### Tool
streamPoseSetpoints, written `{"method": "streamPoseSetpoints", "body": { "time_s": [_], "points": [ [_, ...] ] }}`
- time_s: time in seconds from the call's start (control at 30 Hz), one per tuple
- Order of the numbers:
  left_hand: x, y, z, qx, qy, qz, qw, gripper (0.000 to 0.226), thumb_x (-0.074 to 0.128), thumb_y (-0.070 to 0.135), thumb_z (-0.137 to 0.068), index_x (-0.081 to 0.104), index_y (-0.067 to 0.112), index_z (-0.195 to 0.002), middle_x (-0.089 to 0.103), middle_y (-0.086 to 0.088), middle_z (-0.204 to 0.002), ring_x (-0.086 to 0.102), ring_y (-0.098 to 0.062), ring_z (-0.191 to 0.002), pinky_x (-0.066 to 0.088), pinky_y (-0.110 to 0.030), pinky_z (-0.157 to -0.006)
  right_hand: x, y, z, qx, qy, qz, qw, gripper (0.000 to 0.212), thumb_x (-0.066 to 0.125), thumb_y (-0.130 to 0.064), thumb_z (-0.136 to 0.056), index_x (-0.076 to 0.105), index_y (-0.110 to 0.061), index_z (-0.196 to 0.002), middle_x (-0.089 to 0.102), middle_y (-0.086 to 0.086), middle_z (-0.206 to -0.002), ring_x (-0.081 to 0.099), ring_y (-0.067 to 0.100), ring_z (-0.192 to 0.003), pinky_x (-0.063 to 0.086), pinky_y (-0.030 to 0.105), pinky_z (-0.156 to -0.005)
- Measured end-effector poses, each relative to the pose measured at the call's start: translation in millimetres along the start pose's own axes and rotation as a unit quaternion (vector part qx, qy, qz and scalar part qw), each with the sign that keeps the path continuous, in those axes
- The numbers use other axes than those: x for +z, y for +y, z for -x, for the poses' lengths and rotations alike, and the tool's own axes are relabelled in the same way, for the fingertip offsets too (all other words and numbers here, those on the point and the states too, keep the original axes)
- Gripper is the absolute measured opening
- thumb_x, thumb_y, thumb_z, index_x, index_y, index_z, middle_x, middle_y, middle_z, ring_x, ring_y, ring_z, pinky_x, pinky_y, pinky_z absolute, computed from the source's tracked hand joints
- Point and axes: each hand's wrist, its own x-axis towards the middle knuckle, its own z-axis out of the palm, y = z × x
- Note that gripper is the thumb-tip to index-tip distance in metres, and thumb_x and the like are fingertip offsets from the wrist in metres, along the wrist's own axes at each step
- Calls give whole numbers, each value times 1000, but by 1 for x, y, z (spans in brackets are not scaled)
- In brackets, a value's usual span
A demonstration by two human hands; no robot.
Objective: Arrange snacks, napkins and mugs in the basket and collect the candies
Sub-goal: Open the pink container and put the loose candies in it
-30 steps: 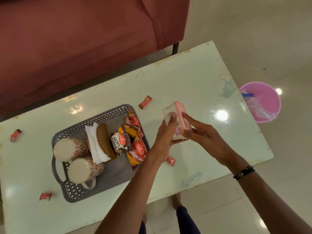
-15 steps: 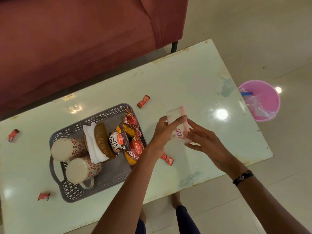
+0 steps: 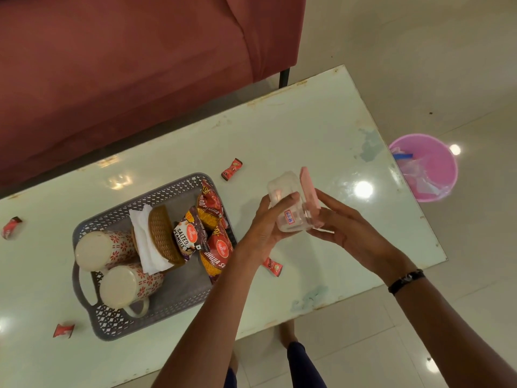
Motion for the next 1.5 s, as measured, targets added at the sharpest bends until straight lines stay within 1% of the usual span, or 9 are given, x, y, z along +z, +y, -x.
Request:
{"method": "streamPoseSetpoints", "body": {
  "time_s": [0.13, 0.3, 0.47, 0.63, 0.83, 1.0, 1.17, 1.37, 1.5],
  "points": [
    [-1, 4, 0, -21, -34, 90, 995, 45, 61, 33, -80, 50, 19, -121, 57, -15, -129, 64, -32, -107, 53, -51, -88, -13, 0, -3, 3, -14, -48, 999, 54, 53, -24, -90, 39, -26, -142, 57, 1, -134, 59, 26, -118, 47, 40, -101],
    [1, 6, -15, -22, 57, -4, 998, 23, 50, 30, -90, 50, 19, -111, 59, -13, -121, 59, -29, -113, 47, -49, -94, -26, 6, -16, 16, 6, -76, 997, 54, 55, -24, -89, 40, -24, -141, 57, 6, -133, 59, 27, -118, 47, 42, -100],
    [8, 3, -29, -14, 140, -132, 981, 38, 37, 30, -96, 38, 15, -131, 51, -9, -132, 55, -19, -111, 49, -42, -91, -39, 13, -30, 19, 41, -125, 991, 57, 59, -27, -87, 40, -21, -140, 53, 13, -135, 58, 29, -119, 46, 46, -102],
    [12, -9, -33, 3, 204, -138, 969, 45, 37, 22, -96, 29, 16, -141, 37, -10, -141, 45, -24, -120, 51, -41, -90, -58, 18, -38, 12, 115, -260, 959, 37, 50, -23, -92, 50, -13, -128, 51, 22, -136, 53, 34, -123, 47, 46, -100],
    [13, -11, -27, 26, 225, -134, 965, 45, 33, 11, -97, 28, 16, -142, 33, -10, -144, 41, -22, -118, 51, -41, -89, -68, 22, -45, 23, 175, -261, 949, 40, 48, -29, -94, 47, -12, -130, 58, 15, -124, 55, 36, -118, 51, 50, -93],
    [10, -9, -19, 14, 221, -193, 956, 47, 37, 13, -96, 26, 15, -142, 30, -9, -148, 42, -23, -119, 49, -42, -96, -64, 26, -51, 43, 263, -59, 962, 43, 49, -37, -95, 44, -18, -133, 49, 6, -132, 49, 28, -123, 50, 46, -93],
    [1, -9, 3, 47, 226, -281, 931, 52, 39, 8, -94, 24, 13, -143, 31, -9, -150, 39, -25, -132, 41, -25, -95, -47, 43, -50, -22, 479, 249, 841, 45, 57, -26, -91, 45, -9, -130, 44, 17, -132, 48, 34, -118, 41, 41, -100],
    [-19, 0, 24, 41, 198, -279, 939, 53, 38, 11, -95, 20, 16, -145, 26, -5, -152, 31, -18, -136, 30, -22, -94, 36, 89, -28, -106, 370, 337, 859, 9, 56, -6, -88, 59, -9, -96, 59, 6, -96, 59, 21, -77, 40, 20, -65],
    [-26, 0, 40, 19, 146, -255, 956, 52, 38, 16, -97, 19, 19, -145, 24, 0, -154, 27, -12, -134, 27, -23, -96, 84, 134, -23, -85, 244, 409, 875, 17, 64, -15, -85, 60, -17, -101, 59, -2, -101, 56, 17, -92, 47, 24, -75]
  ]
}}
